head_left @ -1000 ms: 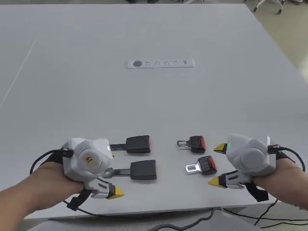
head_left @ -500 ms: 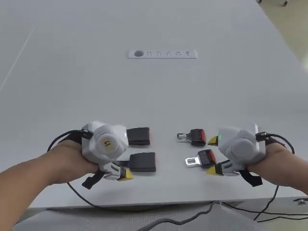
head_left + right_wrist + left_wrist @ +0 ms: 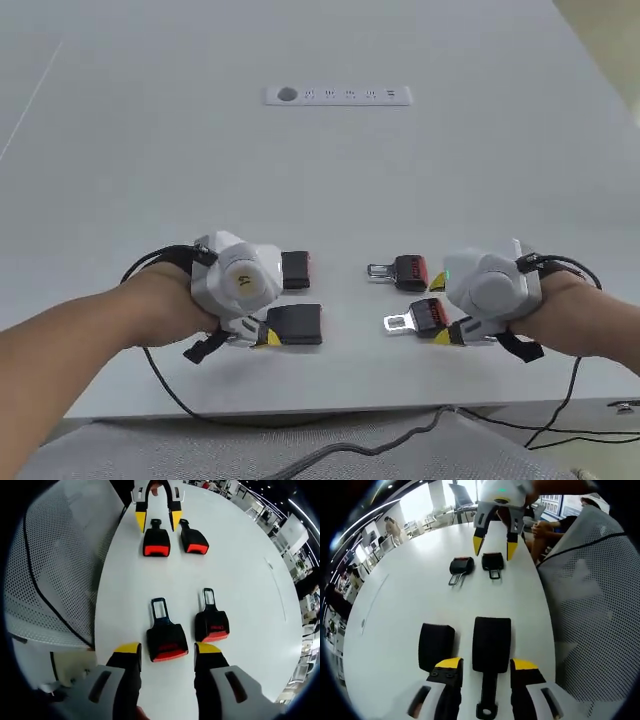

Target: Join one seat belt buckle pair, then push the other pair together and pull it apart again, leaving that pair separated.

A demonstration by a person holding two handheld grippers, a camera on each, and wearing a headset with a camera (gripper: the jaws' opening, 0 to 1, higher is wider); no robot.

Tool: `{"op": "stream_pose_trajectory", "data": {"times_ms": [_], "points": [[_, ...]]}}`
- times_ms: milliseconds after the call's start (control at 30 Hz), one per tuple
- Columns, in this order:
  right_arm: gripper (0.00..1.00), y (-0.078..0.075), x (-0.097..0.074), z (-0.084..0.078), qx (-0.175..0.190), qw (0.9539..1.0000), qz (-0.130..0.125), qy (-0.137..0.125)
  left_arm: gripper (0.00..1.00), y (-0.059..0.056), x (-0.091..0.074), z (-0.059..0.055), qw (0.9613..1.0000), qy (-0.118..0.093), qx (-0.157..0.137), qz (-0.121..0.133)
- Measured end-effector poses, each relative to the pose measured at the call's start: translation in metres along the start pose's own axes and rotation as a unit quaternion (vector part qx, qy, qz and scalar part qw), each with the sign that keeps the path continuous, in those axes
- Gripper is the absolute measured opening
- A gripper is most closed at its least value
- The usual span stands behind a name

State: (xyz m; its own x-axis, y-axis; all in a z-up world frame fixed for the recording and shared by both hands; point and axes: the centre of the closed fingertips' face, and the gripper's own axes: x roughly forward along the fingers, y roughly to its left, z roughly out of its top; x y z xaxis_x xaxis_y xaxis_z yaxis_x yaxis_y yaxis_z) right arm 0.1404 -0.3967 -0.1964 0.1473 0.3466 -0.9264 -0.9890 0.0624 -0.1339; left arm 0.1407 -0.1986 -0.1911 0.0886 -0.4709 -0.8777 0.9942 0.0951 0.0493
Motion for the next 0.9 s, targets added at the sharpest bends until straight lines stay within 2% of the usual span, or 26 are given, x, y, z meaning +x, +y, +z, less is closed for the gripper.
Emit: {"op": "stream_pose_trajectory", "data": {"times_ms": [200, 300, 600, 733, 833, 900], "points": [[0.38, 0.000, 0.008, -0.006, -0.013, 0.9998, 0.010, 0.009, 0.36, -0.004, 0.008, 0.002, 0.9996, 0.011, 0.018, -0.017], [0.35, 0.001, 0.010, -0.006, -0.020, 0.9996, 0.016, 0.012, 0.33, -0.006, 0.012, -0.002, 0.9989, 0.018, 0.034, -0.025], [0.33, 0.001, 0.014, -0.003, -0.017, 0.9994, 0.028, 0.008, 0.33, -0.007, 0.014, -0.003, 0.9966, 0.033, 0.070, -0.028], [0.33, 0.002, 0.013, -0.002, -0.012, 0.9995, 0.029, 0.009, 0.32, -0.007, 0.016, -0.005, 0.9960, 0.037, 0.076, -0.028], [0.33, 0.001, 0.015, -0.002, -0.013, 0.9995, 0.026, 0.010, 0.32, -0.007, 0.018, -0.008, 0.9943, 0.042, 0.095, -0.024], [0.33, 0.002, 0.015, -0.002, -0.010, 0.9996, 0.025, 0.012, 0.32, -0.007, 0.015, -0.009, 0.9946, 0.044, 0.091, -0.022]]}}
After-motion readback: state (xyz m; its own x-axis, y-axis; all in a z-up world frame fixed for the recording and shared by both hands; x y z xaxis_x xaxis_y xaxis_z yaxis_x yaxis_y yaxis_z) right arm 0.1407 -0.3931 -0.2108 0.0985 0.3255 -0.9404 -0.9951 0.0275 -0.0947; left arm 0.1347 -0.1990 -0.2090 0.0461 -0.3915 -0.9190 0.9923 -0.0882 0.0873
